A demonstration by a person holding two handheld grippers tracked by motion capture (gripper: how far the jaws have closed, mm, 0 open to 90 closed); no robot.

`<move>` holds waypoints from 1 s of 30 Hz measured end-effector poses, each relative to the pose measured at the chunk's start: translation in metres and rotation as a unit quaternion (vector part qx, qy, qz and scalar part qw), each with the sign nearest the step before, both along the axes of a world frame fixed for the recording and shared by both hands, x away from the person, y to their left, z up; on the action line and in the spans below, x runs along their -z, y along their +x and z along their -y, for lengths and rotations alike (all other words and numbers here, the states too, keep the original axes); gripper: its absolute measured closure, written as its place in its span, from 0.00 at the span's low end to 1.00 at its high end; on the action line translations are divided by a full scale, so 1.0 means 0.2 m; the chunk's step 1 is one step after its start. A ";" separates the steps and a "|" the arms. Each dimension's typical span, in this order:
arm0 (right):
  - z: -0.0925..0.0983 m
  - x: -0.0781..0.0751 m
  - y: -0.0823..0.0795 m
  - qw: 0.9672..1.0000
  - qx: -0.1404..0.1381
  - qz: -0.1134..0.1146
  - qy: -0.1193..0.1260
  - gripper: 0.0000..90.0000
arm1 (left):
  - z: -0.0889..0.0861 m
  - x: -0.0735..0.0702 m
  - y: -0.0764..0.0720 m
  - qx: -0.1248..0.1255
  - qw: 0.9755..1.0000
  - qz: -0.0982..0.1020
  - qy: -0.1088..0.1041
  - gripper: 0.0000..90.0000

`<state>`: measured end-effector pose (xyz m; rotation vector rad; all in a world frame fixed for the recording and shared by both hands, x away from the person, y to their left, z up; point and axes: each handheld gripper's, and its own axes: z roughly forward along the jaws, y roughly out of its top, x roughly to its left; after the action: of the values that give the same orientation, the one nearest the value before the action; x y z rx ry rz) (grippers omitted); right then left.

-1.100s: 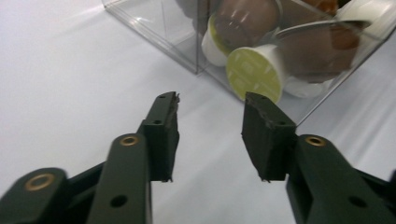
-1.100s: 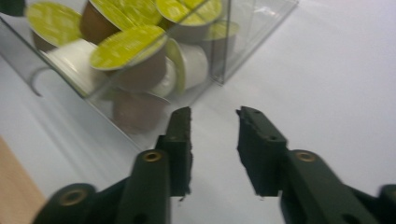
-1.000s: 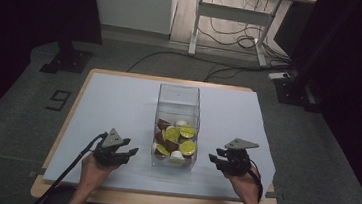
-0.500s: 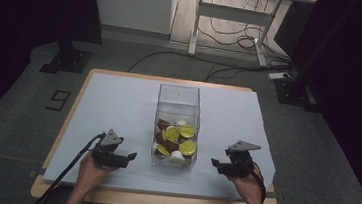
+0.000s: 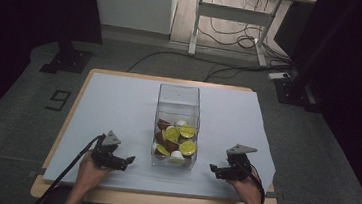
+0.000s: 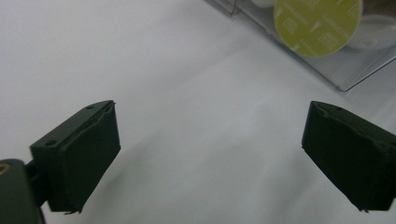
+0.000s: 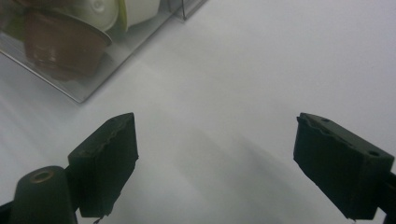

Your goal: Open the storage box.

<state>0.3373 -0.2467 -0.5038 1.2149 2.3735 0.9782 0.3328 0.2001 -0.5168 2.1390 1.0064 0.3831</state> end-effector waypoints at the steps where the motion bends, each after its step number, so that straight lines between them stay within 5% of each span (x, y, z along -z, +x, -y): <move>1: 0.00 0.01 0.00 1.000 0.000 0.000 -0.002 0.15 | 0.00 0.01 0.00 -0.001 1.000 -0.001 0.003 0.04; 7: -0.02 0.05 0.00 1.000 -0.011 -0.011 -0.026 0.15 | 0.01 0.03 0.01 -0.004 1.000 -0.008 0.020 0.02; 14: -0.02 0.10 0.01 0.999 -0.007 -0.028 -0.026 0.07 | 0.02 0.04 0.01 -0.006 0.999 -0.015 0.036 0.00; 20: -0.05 0.12 0.00 0.999 -0.006 -0.023 -0.040 0.00 | 0.02 0.05 0.02 -0.006 0.999 -0.023 0.044 0.00; 30: -0.04 0.14 -0.01 1.000 -0.006 -0.006 -0.026 0.00 | 0.02 0.06 0.02 -0.006 0.999 -0.023 0.044 0.00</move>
<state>0.3346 -0.2395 -0.5310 1.1937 2.4028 0.9093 0.3369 0.1962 -0.5280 2.2306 1.0474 0.3926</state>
